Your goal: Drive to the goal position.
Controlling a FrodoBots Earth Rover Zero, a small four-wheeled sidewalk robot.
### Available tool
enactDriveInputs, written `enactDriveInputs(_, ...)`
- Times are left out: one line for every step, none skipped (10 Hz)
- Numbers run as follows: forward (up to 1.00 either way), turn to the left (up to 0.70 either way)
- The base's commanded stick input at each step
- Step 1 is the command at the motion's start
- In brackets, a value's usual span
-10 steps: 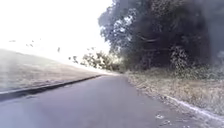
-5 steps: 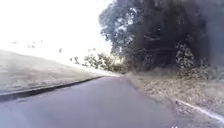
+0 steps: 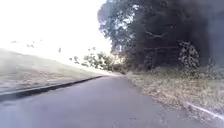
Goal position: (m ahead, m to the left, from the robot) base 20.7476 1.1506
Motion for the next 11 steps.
enactDriveInputs(0.7,0.0)
enactDriveInputs(0.7,0.0)
enactDriveInputs(0.7,0.0)
enactDriveInputs(0.7,0.0)
enactDriveInputs(0.7,0.0)
enactDriveInputs(0.7,0.0)
enactDriveInputs(0.7,0.0)
enactDriveInputs(0.7,0.0)
enactDriveInputs(0.7,0.0)
enactDriveInputs(0.7,0.0)
enactDriveInputs(0.7,0.0)
